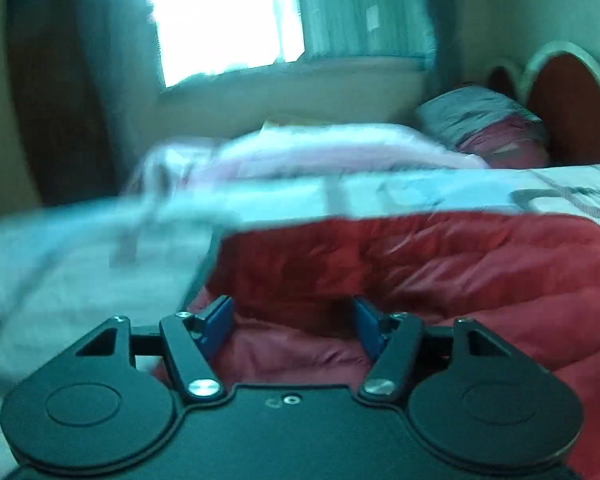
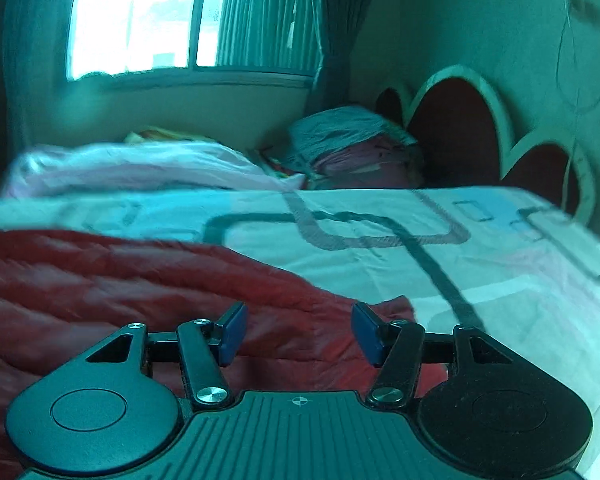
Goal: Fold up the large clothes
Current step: 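Open both tools and press the folded jacket flat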
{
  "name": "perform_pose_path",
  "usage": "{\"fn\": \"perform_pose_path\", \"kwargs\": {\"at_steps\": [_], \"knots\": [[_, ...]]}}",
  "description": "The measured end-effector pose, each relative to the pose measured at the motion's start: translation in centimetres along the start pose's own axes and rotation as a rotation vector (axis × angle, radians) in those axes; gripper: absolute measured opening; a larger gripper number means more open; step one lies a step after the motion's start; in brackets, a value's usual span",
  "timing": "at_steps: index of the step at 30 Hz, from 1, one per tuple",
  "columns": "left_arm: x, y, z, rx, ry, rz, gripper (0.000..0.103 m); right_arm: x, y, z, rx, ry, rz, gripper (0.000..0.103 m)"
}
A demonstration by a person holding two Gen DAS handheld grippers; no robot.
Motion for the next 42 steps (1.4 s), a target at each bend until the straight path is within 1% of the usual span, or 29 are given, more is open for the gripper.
{"fn": "perform_pose_path", "kwargs": {"at_steps": [1, 3, 5, 7, 9, 10, 12, 13, 14, 15, 17, 19, 21, 22, 23, 24, 26, 28, 30, 32, 36, 40, 42], "knots": [[0.0, 0.6, 0.3, 0.042, -0.01, 0.005, 0.065, -0.9, 0.3, 0.4, 0.012, 0.015, 0.002, 0.058], [-0.1, 0.3, 0.5, 0.04, -0.007, -0.005, 0.065, -2.2, 1.3, 0.9, 0.059, 0.004, 0.016, 0.058], [-0.3, 0.3, 0.7, 0.043, 0.002, -0.008, 0.065, -3.3, 2.1, 1.4, 0.098, 0.017, 0.011, 0.058], [-1.1, 1.1, 0.6, 0.076, 0.022, 0.012, 0.065, -3.9, 1.9, 1.6, 0.086, 0.029, 0.0, 0.058], [-1.0, 1.6, 0.7, 0.097, 0.033, 0.021, 0.066, -4.6, 1.1, 1.7, 0.031, 0.061, -0.032, 0.059], [-0.9, 1.5, 0.7, 0.09, 0.036, 0.016, 0.066, -4.9, 0.6, 1.6, 0.007, 0.078, -0.044, 0.062], [-0.6, 1.3, 0.5, 0.068, 0.039, 0.003, 0.066, -4.9, 0.0, 1.2, -0.008, 0.105, -0.065, 0.062], [-0.1, 1.2, 0.3, 0.056, 0.044, -0.001, 0.063, -4.6, -0.1, 0.7, 0.01, 0.114, -0.064, 0.062], [0.6, 1.1, 0.0, 0.052, 0.038, 0.005, 0.063, -3.9, -0.3, 0.2, 0.015, 0.109, -0.059, 0.062], [1.5, 1.0, -0.3, 0.055, 0.016, 0.017, 0.064, -2.7, -0.8, -0.4, -0.014, 0.074, -0.066, 0.062], [3.8, 0.7, -0.7, 0.057, -0.018, 0.033, 0.064, -0.1, -1.6, -1.1, -0.048, 0.033, -0.088, 0.062], [6.0, 0.1, -0.7, 0.055, -0.039, 0.068, 0.072, 2.2, -1.8, -1.2, -0.039, 0.004, -0.101, 0.062], [7.4, -0.7, -0.2, 0.035, -0.045, 0.086, 0.075, 4.1, -2.0, -0.7, -0.032, -0.021, -0.091, 0.062], [7.5, -1.2, 0.3, 0.015, -0.035, 0.084, 0.077, 4.8, -2.0, -0.1, -0.017, -0.034, -0.087, 0.062], [7.2, -1.5, 0.8, -0.003, -0.013, 0.071, 0.077, 5.3, -2.0, 0.6, 0.005, -0.044, -0.068, 0.062], [6.7, -1.7, 1.5, -0.013, 0.017, 0.057, 0.073, 5.3, -1.9, 1.4, 0.024, -0.043, -0.049, 0.062], [5.6, -1.4, 2.7, 0.0, 0.051, 0.048, 0.073, 4.3, -2.0, 3.0, 0.038, 0.003, -0.03, 0.062], [4.9, -1.4, 3.4, -0.017, 0.06, 0.049, 0.074, 3.2, -2.3, 4.1, 0.023, 0.017, -0.018, 0.062], [4.4, -1.3, 3.5, -0.009, 0.066, 0.051, 0.075, 1.9, -2.0, 5.0, 0.013, 0.049, -0.029, 0.062], [4.0, -1.2, 3.6, 0.0, 0.074, 0.052, 0.075, 1.5, -1.8, 5.1, 0.022, 0.057, -0.021, 0.062], [3.9, -1.0, 3.8, 0.005, 0.082, 0.055, 0.075, 0.9, -2.1, 5.1, 0.004, 0.074, -0.039, 0.062], [3.6, -0.8, 3.1, 0.013, 0.127, 0.06, 0.076, 0.5, -2.4, 4.2, 0.024, 0.126, -0.065, 0.062], [3.6, -0.7, 2.9, 0.009, 0.142, 0.062, 0.076, 0.5, -2.4, 4.1, 0.041, 0.131, -0.071, 0.062]]}}
Point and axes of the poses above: each gripper's, at about its wrist camera, not at the fingertips, and x roughly against the way its jaws point, y to its left, z to its underside, the point moved 4 cm from there along -x, roughly the way its jaws point, and after that the axes turned 13 degrees about z, right-handed, at the moved point
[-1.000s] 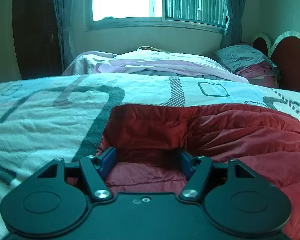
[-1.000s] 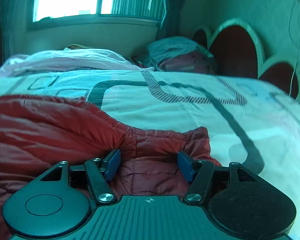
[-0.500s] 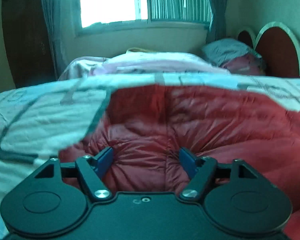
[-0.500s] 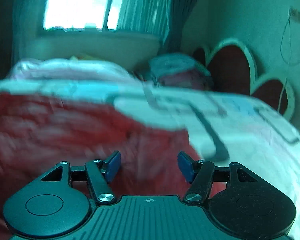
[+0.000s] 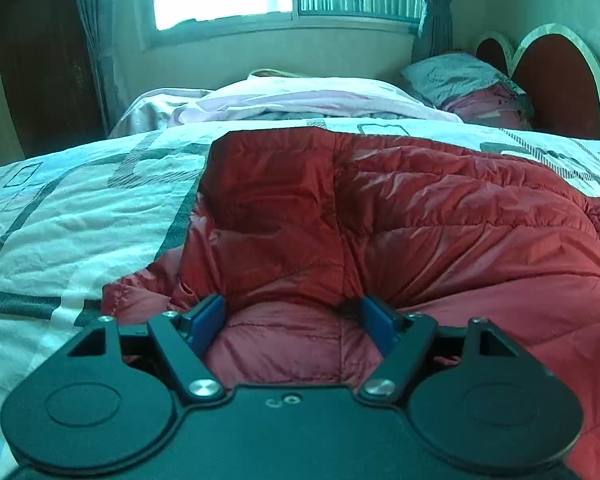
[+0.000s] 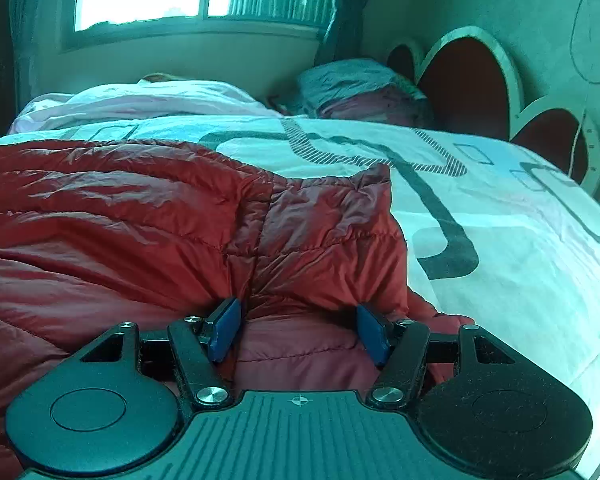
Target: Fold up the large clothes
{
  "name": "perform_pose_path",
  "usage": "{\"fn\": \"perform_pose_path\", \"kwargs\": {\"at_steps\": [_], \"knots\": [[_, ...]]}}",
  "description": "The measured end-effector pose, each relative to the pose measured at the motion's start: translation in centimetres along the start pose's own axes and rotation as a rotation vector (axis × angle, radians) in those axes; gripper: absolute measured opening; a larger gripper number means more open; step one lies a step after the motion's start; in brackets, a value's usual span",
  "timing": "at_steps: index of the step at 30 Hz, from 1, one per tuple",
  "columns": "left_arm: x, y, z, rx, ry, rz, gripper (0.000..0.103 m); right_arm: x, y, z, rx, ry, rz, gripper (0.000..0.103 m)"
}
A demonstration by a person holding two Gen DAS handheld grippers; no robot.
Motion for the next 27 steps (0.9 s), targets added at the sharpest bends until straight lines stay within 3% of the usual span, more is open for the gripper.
{"fn": "perform_pose_path", "kwargs": {"at_steps": [4, 11, 18, 23, 27], "knots": [[0.4, -0.2, -0.7, -0.022, 0.031, -0.03, 0.078, 1.4, 0.2, -1.0, 0.02, -0.002, 0.025, 0.062], [2.9, -0.8, -0.9, -0.055, -0.003, -0.075, 0.075, 5.7, -1.5, -0.3, -0.014, -0.059, -0.014, 0.062], [7.6, -1.4, 1.2, -0.057, -0.071, -0.03, 0.075, 10.2, -2.1, 2.5, 0.013, -0.11, -0.075, 0.062], [6.6, 0.2, 4.7, -0.039, -0.015, -0.063, 0.08, 9.0, -1.3, 5.4, 0.088, -0.086, -0.059, 0.062], [6.3, 0.7, 4.2, 0.015, 0.024, -0.067, 0.082, 7.8, -1.1, 5.4, 0.107, -0.043, -0.071, 0.062]]}}
Point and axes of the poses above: each gripper's, at about its wrist camera, not at the fingertips, and x roughly against the way its jaws point, y to its left, z to its underside, the point moved 4 cm from there along -x, roughly the way its jaws point, and after that the axes turned 13 degrees about z, right-handed, at the moved point
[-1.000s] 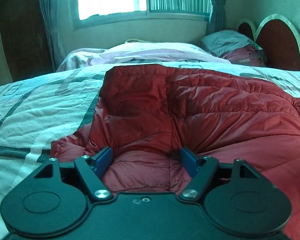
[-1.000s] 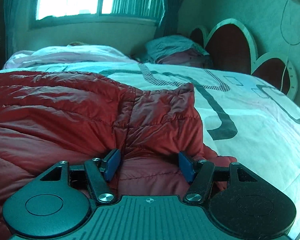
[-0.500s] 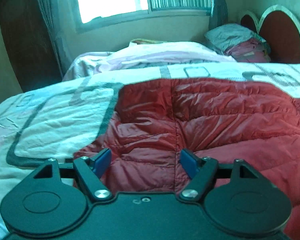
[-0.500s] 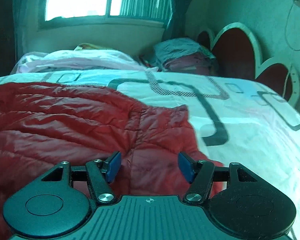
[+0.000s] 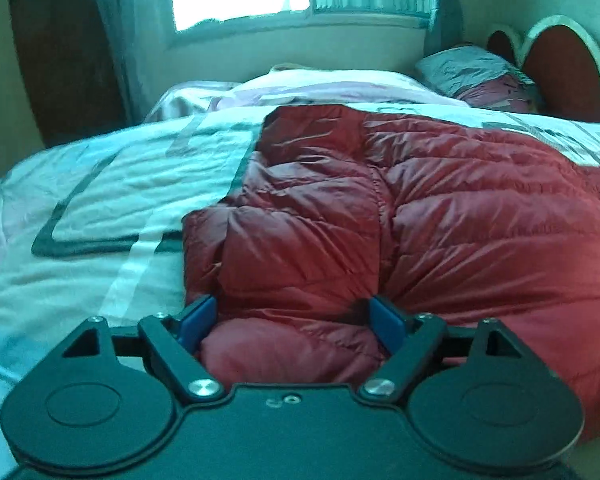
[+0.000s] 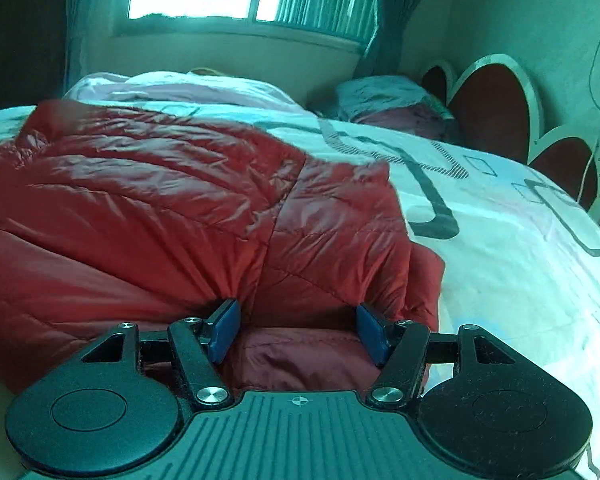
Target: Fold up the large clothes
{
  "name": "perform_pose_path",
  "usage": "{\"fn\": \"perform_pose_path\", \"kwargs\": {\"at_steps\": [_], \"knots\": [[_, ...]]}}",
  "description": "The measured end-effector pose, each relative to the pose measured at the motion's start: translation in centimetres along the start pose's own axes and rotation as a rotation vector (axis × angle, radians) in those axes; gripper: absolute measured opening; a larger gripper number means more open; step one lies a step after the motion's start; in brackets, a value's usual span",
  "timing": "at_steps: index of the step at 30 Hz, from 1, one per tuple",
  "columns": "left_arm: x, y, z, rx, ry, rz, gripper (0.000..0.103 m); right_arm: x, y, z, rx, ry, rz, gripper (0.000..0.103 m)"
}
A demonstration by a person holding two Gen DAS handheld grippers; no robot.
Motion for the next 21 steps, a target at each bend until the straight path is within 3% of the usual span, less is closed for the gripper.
{"fn": "perform_pose_path", "kwargs": {"at_steps": [2, 7, 13, 18, 21], "knots": [[1.2, 0.3, -0.4, 0.014, -0.001, -0.009, 0.075, 0.9, -0.7, -0.5, -0.024, 0.019, -0.003, 0.062], [5.0, 1.9, 0.6, 0.11, 0.006, 0.036, 0.086, 4.0, -3.9, -0.1, -0.166, 0.074, -0.068, 0.062], [7.0, 4.1, 3.8, 0.335, 0.108, 0.088, 0.087, 6.6, -5.6, 2.2, -0.236, 0.164, -0.081, 0.062], [7.6, 4.6, 5.7, 0.432, 0.135, 0.119, 0.088, 8.0, -6.8, 4.3, -0.294, 0.25, -0.098, 0.063], [7.3, 5.0, 6.4, 0.542, 0.13, 0.175, 0.092, 7.9, -7.1, 5.8, -0.38, 0.321, -0.157, 0.063]]}}
Point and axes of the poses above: each gripper's, at about its wrist camera, not at the fingertips, and x roughly against the way its jaws point, y to its left, z to its underside, the point moved 4 cm from there along -x, roughly the way its jaws point, and after that the axes turned 13 degrees about z, right-handed, at the moved point
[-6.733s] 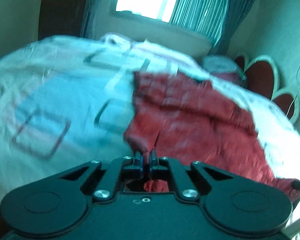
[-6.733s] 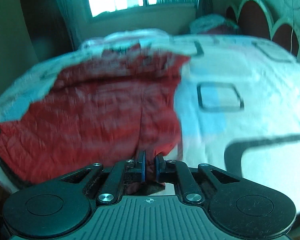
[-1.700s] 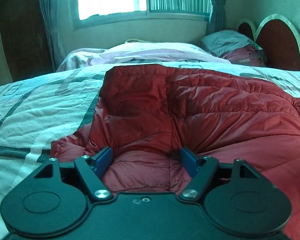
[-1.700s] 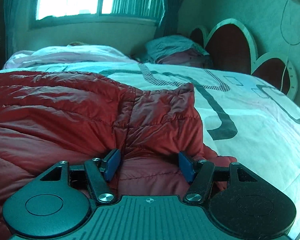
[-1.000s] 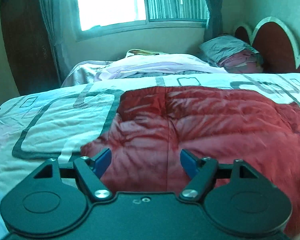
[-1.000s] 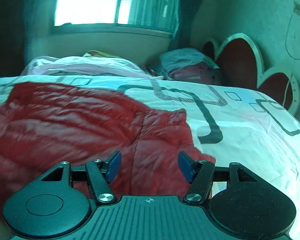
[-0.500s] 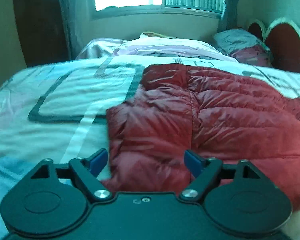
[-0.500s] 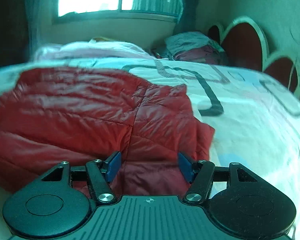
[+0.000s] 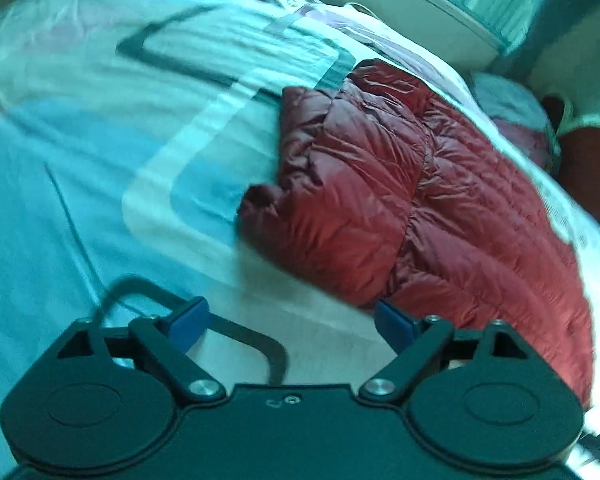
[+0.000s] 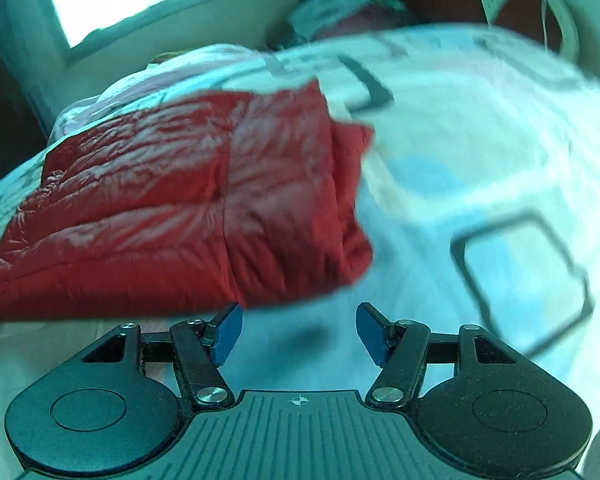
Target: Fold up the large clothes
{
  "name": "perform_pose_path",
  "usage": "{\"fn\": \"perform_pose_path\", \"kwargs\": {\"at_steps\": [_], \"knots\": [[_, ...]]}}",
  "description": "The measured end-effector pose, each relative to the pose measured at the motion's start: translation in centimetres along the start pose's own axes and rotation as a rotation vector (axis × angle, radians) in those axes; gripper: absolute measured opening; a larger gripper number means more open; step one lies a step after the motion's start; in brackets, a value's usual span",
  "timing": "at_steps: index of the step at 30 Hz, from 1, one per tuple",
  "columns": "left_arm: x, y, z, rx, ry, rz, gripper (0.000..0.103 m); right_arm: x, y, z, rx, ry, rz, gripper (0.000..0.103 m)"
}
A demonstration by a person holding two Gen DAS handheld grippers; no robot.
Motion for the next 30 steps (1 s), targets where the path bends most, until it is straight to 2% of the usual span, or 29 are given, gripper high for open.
{"fn": "perform_pose_path", "kwargs": {"at_steps": [3, 4, 5, 6, 9, 11, 12, 13, 14, 15, 16, 17, 18, 20, 22, 26, 30], "knots": [[-0.5, -0.1, -0.6, 0.062, -0.032, 0.074, 0.094, -0.8, -0.3, 0.1, -0.105, 0.054, -0.082, 0.063], [-0.8, -0.1, -0.8, 0.084, -0.037, 0.094, 0.094, -1.0, -0.4, -0.1, -0.144, 0.059, -0.099, 0.071], [-1.1, -0.1, -1.1, 0.105, -0.043, 0.111, 0.095, -1.1, -0.3, -0.3, -0.171, 0.054, -0.116, 0.085], [-1.5, -0.1, -1.3, 0.115, -0.049, 0.121, 0.096, -1.1, -0.2, -0.6, -0.189, 0.051, -0.132, 0.088], [-2.4, -0.2, -2.1, 0.15, -0.079, 0.132, 0.096, -1.9, 0.0, -1.7, -0.222, 0.031, -0.142, 0.088], [-3.0, -0.3, -2.6, 0.163, -0.097, 0.147, 0.09, -2.8, -0.1, -2.5, -0.27, 0.018, -0.136, 0.088], [-3.3, -0.3, -2.9, 0.166, -0.107, 0.148, 0.084, -3.1, -0.2, -2.9, -0.29, 0.008, -0.132, 0.087], [-3.5, -0.3, -3.1, 0.165, -0.115, 0.145, 0.075, -3.4, -0.1, -3.3, -0.296, -0.005, -0.12, 0.082], [-3.8, -0.3, -3.3, 0.162, -0.122, 0.134, 0.07, -3.8, 0.0, -3.7, -0.293, -0.014, -0.099, 0.067], [-3.9, -0.3, -3.4, 0.162, -0.128, 0.122, 0.059, -3.9, 0.0, -3.9, -0.293, -0.021, -0.091, 0.06], [-4.0, -0.1, -3.6, 0.166, -0.129, 0.113, 0.048, -4.0, 0.0, -4.1, -0.296, -0.021, -0.097, 0.047], [-4.1, -0.1, -3.6, 0.166, -0.13, 0.109, 0.041, -4.2, 0.1, -4.2, -0.293, -0.018, -0.098, 0.039], [-4.2, -0.1, -3.7, 0.167, -0.12, 0.117, 0.03, -4.2, 0.2, -4.3, -0.287, -0.019, -0.102, 0.035], [-3.9, -0.4, -3.7, 0.155, -0.109, 0.121, 0.021, -3.8, 0.5, -4.5, -0.263, -0.028, -0.109, 0.022], [-3.1, -0.9, -3.6, 0.134, -0.111, 0.119, 0.015, -2.9, 0.6, -4.9, -0.236, -0.044, -0.124, 0.019], [-0.4, -1.4, -3.0, 0.115, -0.103, 0.121, 0.014, -0.6, -0.2, -5.2, -0.212, -0.057, -0.157, 0.017], [3.3, -0.9, -0.5, 0.119, -0.087, 0.122, 0.014, 1.9, -1.1, -3.4, -0.175, -0.038, -0.193, 0.017]]}}
Point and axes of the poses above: each gripper's, at about its wrist camera, not at the fingertips, and x roughly against the way its jaws point, y to its left, z to its underside, the point moved 4 cm from there along -x, roughly the way its jaws point, and after that the axes turned 13 degrees about z, right-handed, at the moved point
